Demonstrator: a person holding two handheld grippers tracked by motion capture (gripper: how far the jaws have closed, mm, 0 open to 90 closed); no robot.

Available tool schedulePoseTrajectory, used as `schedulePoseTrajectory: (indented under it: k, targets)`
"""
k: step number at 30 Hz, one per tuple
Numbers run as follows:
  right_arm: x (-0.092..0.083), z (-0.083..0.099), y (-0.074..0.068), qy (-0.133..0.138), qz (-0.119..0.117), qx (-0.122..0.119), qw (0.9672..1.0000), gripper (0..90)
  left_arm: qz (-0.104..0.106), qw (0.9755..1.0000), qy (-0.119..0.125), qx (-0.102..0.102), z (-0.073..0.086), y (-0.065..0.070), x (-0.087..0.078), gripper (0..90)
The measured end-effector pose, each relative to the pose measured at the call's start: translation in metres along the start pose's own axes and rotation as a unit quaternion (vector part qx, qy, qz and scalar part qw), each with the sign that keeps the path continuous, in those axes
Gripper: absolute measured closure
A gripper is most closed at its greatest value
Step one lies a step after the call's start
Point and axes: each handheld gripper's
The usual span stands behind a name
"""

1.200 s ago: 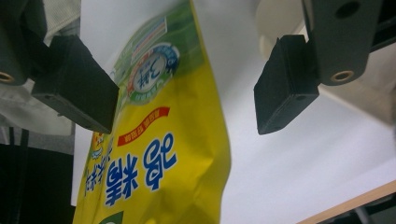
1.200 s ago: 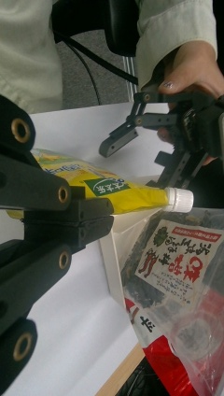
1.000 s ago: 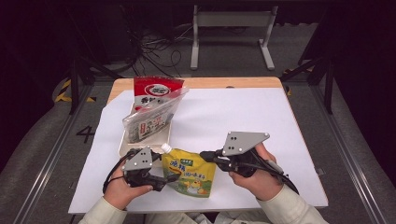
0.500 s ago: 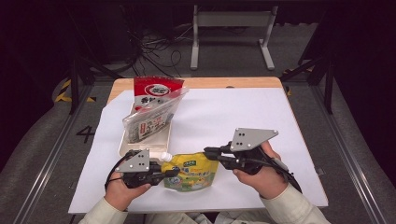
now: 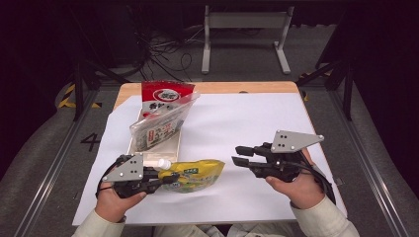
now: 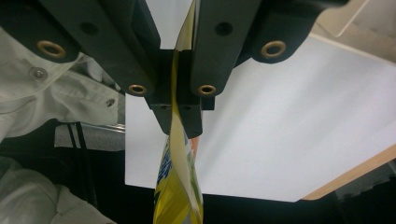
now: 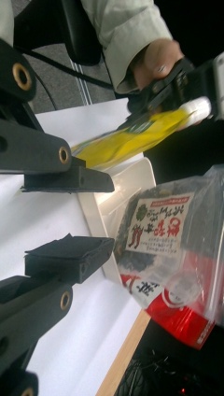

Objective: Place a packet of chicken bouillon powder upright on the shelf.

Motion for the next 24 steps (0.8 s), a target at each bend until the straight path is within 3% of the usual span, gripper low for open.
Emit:
schedulePoseTrajectory:
  k: [15,24]
  targets:
    - [-0.013,0.022,0.019,-0.005,0.022,0.034,0.9991,63.1,-0.036,0.9983,0.046,-0.005,-0.028,-0.008,-0.047,89.8]
    - [-0.016,0.029,0.026,-0.009,0.029,0.05,0.9983,62.9,-0.061,0.9965,0.058,0.002,-0.035,-0.017,-0.063,89.8]
Point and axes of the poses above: each handheld gripper's, and its own axes: x roughly forward along the jaws, z roughly out of its underside, y roughly to its right, and after that the axes turned 10 degrees about y, right-handed
